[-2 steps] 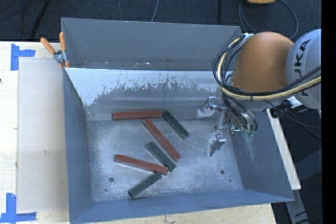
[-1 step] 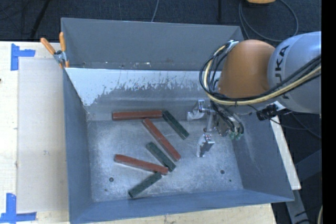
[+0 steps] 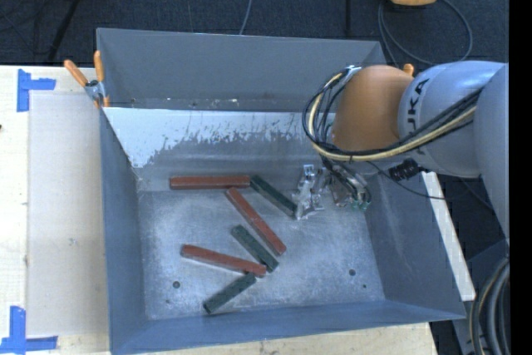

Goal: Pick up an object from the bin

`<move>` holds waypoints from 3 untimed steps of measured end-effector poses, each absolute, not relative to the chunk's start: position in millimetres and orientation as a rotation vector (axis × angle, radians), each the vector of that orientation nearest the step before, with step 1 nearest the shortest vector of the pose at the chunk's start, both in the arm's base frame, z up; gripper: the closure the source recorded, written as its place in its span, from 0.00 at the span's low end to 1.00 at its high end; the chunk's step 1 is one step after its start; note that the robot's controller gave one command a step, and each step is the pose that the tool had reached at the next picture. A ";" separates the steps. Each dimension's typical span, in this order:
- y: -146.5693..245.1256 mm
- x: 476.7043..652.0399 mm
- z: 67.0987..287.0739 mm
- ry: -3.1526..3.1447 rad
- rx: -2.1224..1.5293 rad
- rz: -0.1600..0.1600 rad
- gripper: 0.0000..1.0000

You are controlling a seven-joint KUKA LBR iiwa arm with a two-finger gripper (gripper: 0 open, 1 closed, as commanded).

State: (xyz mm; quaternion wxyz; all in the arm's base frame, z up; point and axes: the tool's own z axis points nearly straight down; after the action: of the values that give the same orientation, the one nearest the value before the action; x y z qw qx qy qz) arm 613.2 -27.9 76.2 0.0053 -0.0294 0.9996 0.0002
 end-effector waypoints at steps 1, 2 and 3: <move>-27.8 612.0 74.0 3.131 -0.092 0.000 0.00; -27.9 613.2 76.1 3.129 -0.092 0.000 1.00; -27.7 612.2 73.9 3.130 -0.093 0.000 0.00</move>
Offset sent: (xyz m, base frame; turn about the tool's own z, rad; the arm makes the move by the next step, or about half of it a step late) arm 0.0000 0.0000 0.0000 0.0000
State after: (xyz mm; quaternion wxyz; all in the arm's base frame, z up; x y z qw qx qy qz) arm 612.2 -27.7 73.9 0.0051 -0.0297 0.9995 0.0001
